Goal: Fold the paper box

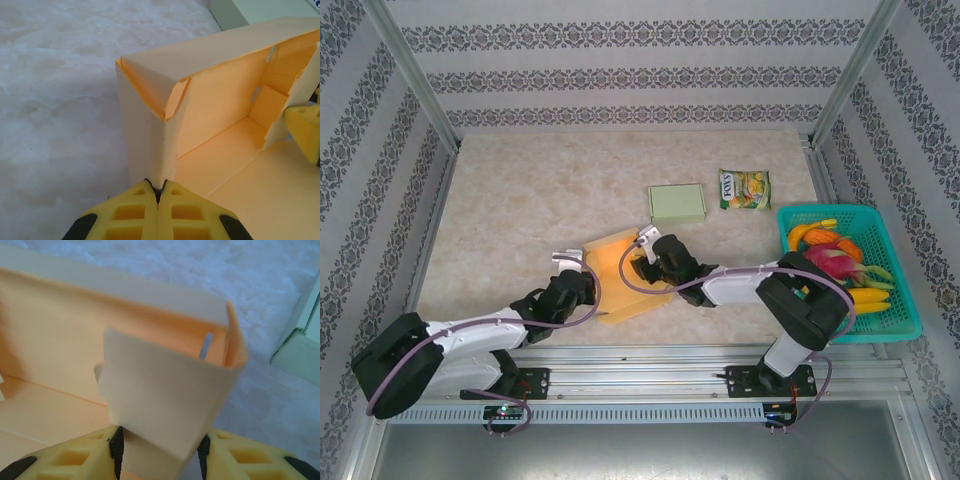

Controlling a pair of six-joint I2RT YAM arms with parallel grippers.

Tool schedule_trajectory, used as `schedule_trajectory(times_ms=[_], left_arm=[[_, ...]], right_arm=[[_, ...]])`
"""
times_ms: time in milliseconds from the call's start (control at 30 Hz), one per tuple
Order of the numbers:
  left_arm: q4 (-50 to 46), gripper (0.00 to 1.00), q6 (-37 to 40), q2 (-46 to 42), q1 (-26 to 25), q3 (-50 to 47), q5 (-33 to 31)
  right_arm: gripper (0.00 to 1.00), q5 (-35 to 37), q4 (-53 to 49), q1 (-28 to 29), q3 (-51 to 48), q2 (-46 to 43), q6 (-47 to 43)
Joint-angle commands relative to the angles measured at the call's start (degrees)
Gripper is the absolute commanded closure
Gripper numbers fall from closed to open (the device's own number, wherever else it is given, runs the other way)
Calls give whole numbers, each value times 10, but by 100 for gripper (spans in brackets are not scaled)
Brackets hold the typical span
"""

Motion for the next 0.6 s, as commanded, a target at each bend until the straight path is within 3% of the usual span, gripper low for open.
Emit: schedule_trajectory(times_ms=[0, 367, 567], left_arm=[[-11, 100, -15, 12, 2, 19, -22], [-10, 100, -6, 43, 2, 36, -14], [-18, 100, -1, 50, 2, 43, -20]], right_arm=[[56, 20, 17, -2, 12, 24, 15], [63, -6, 75, -17, 31, 76, 11], [56, -55, 106, -42, 37, 86, -1]])
